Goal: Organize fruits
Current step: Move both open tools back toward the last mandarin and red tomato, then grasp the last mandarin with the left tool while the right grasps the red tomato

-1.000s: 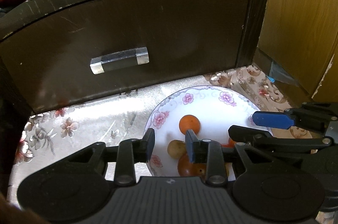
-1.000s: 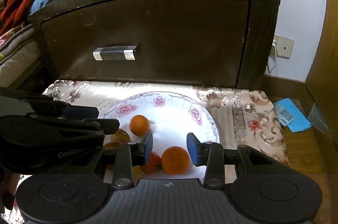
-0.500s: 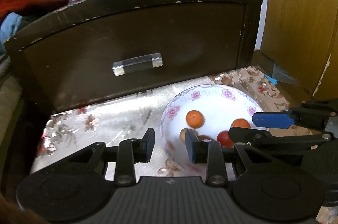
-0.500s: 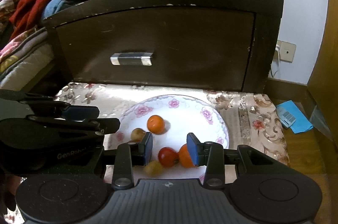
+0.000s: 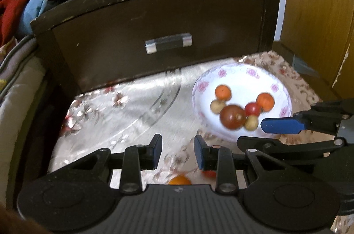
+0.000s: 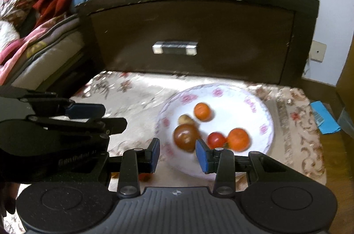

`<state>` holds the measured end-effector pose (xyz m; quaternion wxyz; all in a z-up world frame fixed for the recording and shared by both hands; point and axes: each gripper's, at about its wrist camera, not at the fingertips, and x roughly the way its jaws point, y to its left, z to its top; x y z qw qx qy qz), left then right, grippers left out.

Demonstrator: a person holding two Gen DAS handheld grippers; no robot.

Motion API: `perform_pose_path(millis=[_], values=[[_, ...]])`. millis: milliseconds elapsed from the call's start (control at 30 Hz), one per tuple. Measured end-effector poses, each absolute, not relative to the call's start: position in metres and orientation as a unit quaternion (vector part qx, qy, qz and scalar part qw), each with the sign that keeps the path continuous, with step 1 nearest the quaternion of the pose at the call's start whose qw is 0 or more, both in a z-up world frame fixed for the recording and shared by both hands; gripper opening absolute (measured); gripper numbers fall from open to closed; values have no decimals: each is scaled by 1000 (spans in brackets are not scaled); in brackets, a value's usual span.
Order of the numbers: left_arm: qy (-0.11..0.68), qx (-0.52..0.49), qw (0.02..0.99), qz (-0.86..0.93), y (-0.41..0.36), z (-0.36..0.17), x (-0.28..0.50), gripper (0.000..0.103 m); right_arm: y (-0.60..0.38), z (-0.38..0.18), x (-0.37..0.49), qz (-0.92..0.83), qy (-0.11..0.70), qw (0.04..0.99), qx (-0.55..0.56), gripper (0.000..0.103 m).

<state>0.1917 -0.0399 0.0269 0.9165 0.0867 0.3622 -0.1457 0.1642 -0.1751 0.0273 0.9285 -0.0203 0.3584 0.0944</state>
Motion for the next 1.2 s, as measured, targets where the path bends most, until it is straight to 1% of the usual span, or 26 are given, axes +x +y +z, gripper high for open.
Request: perform_pose_path(millis=[33, 133, 167, 267, 600, 967, 1000, 1067, 1200], values=[[365, 87, 915, -148, -36, 25, 190, 40, -172, 25, 163, 98, 362, 927, -22, 32], [378, 89, 908, -154, -22, 17, 186, 46, -162, 19, 162, 114, 369, 922, -30, 32], [383, 90, 906, -155, -17, 14, 186, 46, -159, 17, 160, 120, 371, 920, -33, 33], [399, 88, 900, -153, -8, 5, 188, 46, -152, 9, 159, 137, 377, 915, -40, 36], [424, 116, 881, -177, -2, -16, 188, 46, -142, -15, 168, 155, 406, 899, -52, 36], [438, 110, 873, -184, 5, -24, 191, 47, -135, -37, 187, 169, 417, 891, -59, 37], [437, 109, 873, -185, 4, -23, 192, 47, -134, -38, 189, 170, 414, 892, -59, 36], [436, 109, 873, -190, 2, -23, 193, 47, -131, -38, 193, 165, 413, 893, -65, 28], [438, 104, 870, -201, -3, -25, 195, 47, -130, -38, 191, 165, 414, 892, -80, 27]])
